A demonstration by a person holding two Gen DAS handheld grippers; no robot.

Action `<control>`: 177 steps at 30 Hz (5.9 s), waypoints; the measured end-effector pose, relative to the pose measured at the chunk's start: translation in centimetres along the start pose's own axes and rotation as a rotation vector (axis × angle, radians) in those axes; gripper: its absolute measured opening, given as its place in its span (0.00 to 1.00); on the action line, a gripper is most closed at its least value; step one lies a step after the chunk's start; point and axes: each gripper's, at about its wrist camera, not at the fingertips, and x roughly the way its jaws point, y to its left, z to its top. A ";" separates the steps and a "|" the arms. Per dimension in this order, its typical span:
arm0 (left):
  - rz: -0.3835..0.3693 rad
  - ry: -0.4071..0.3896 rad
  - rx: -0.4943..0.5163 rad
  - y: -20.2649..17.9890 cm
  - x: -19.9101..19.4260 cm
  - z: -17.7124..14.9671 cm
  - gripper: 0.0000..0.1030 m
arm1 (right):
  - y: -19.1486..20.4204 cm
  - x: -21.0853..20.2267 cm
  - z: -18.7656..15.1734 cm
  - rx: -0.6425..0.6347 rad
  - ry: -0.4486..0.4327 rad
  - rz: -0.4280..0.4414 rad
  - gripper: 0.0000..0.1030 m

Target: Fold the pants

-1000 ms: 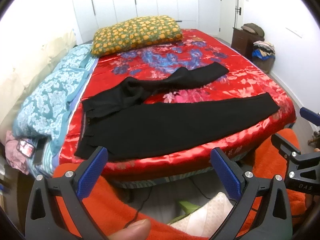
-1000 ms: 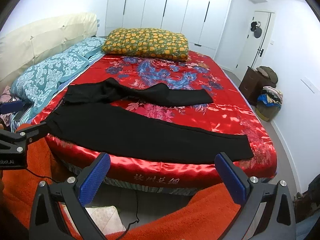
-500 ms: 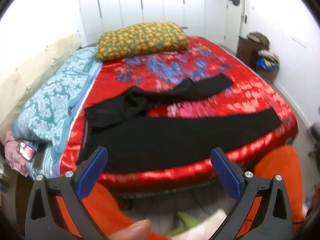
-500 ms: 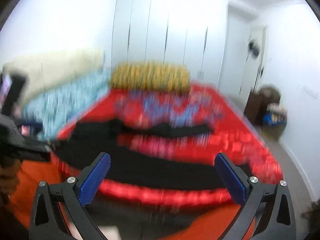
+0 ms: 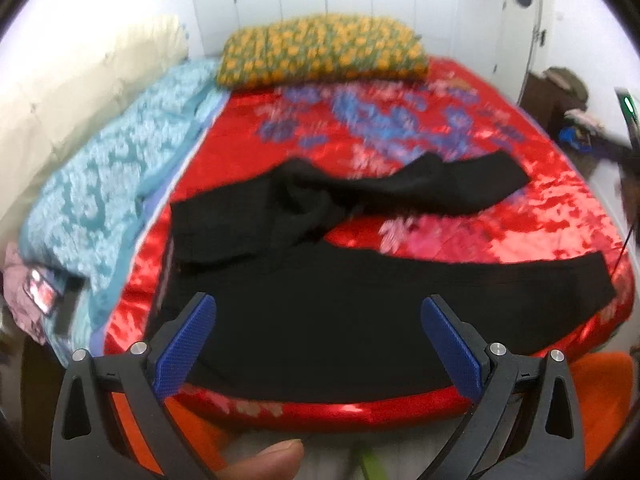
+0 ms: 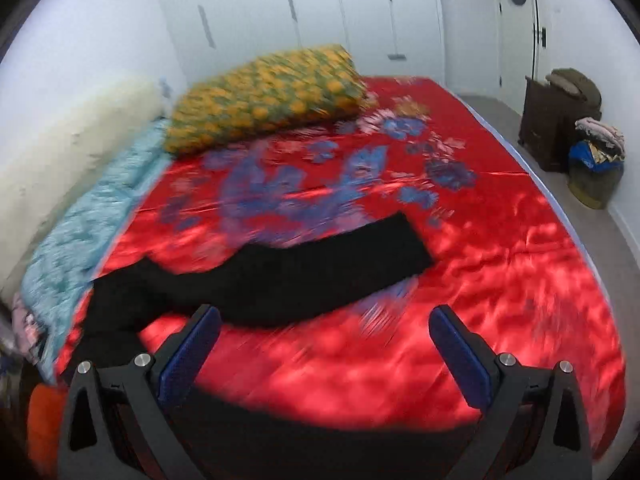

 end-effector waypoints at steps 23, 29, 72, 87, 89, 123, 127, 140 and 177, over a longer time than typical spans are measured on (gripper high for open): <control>0.069 0.263 0.016 -4.4 13.6 0.4 0.99 | -8.0 26.9 16.2 -0.319 0.123 -0.165 0.12; 0.057 0.284 0.030 -5.1 13.8 -0.2 0.99 | -10.1 28.5 16.6 -0.241 -0.017 -0.387 0.12; -0.095 0.055 0.126 -3.1 5.9 -7.8 1.00 | 18.6 -10.1 -25.7 -0.098 0.105 -0.003 1.00; -0.163 0.004 0.087 0.2 -0.3 -7.2 0.99 | 22.5 -16.1 -26.5 -0.300 -0.087 -0.112 1.00; -0.152 0.001 0.066 0.7 -0.6 -7.2 0.99 | 22.7 -16.7 -26.7 -0.295 -0.107 -0.111 1.00; 0.097 0.069 -0.042 3.9 -1.2 -3.4 1.00 | 21.3 -15.5 -24.1 -0.189 -0.105 -0.147 1.00; 0.105 0.083 -0.037 3.7 -0.4 -3.2 1.00 | 21.1 -15.1 -24.1 -0.179 -0.107 -0.130 1.00; 0.079 0.113 -0.076 3.5 2.5 -1.7 1.00 | 20.8 -14.0 -23.5 -0.196 -0.185 -0.065 1.00; 0.218 0.164 -0.108 3.1 16.0 5.3 0.99 | -7.2 13.1 1.2 0.011 0.102 -0.179 1.00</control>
